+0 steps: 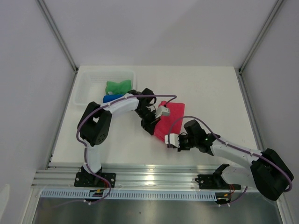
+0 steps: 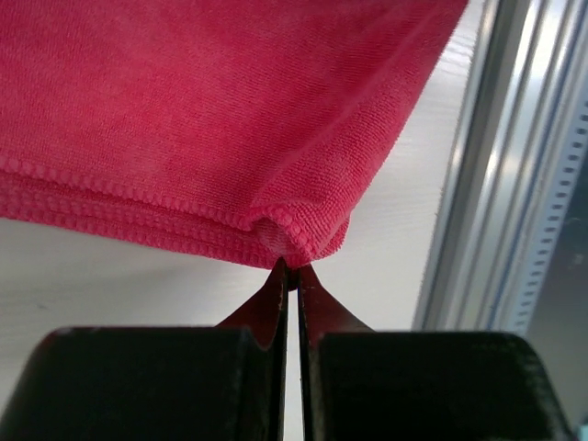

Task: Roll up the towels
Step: Roll the towel

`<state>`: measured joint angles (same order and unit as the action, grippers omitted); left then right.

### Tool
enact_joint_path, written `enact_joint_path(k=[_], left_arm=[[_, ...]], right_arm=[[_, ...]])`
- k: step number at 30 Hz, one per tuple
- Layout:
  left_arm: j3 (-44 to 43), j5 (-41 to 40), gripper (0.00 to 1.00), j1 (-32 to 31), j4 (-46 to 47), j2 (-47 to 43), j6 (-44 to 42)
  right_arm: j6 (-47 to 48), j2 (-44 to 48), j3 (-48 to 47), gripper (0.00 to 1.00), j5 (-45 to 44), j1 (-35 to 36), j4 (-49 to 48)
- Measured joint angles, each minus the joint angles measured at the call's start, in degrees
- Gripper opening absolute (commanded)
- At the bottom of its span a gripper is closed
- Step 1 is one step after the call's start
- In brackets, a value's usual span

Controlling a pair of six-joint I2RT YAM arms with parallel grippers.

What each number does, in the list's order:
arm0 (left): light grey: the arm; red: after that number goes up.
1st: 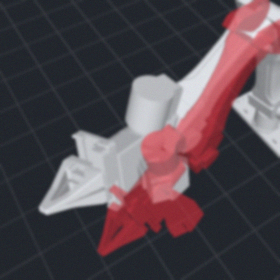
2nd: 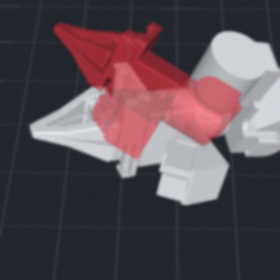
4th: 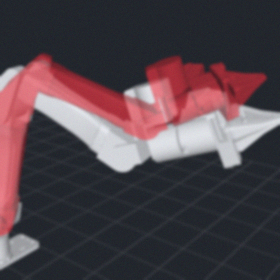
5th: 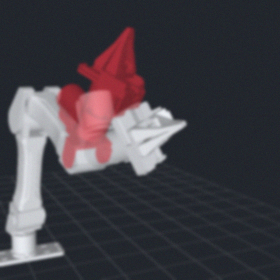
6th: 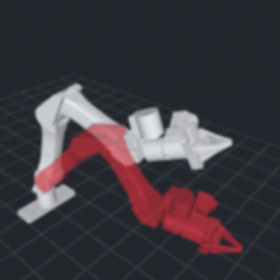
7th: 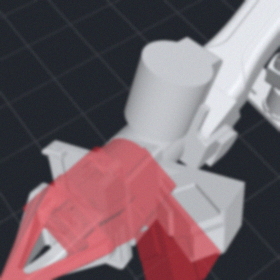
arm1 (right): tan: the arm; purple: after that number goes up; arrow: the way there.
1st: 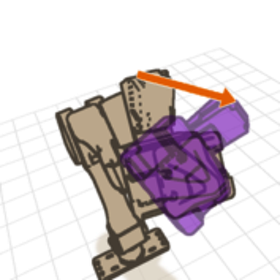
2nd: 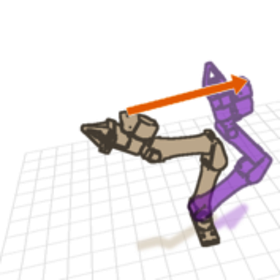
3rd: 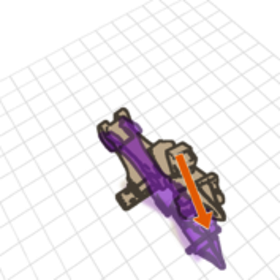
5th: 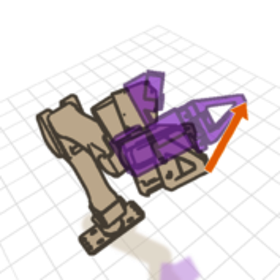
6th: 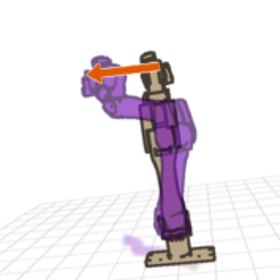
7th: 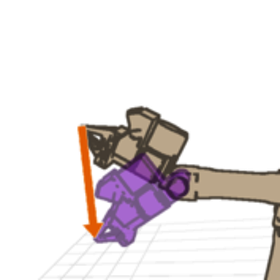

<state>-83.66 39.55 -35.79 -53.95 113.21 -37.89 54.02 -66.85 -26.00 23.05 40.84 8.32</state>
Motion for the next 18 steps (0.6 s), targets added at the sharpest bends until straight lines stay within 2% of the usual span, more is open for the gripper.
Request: enact_joint_path(k=[3, 8, 14, 17, 18], left_arm=[[1.46, 1.84, 0.01, 0.66, -2.78, -0.46, 0.46], [2.40, 5.46, 0.01, 1.01, -6.86, -0.76, 1.11], [1.22, 7.15, 0.01, 1.88, -6.78, -0.46, 4.22], [-0.61, 7.37, 0.03, 3.17, -6.08, 0.50, 6.05], [-1.07, 7.41, 0.06, 3.56, -5.86, 0.94, 6.47]], right_arm=[[-2.05, 0.59, -4.52, 0.01, 5.81, -0.11, 7.37], [-5.66, 0.39, -7.30, 0.01, 12.74, -2.56, 14.21], [-9.81, -4.57, -10.45, 0.02, 16.22, -10.14, 15.58], [-12.04, -6.86, -11.65, 0.04, 17.16, -13.49, 13.97], [-12.59, -7.76, -12.02, 0.04, 17.35, -14.25, 13.49]])
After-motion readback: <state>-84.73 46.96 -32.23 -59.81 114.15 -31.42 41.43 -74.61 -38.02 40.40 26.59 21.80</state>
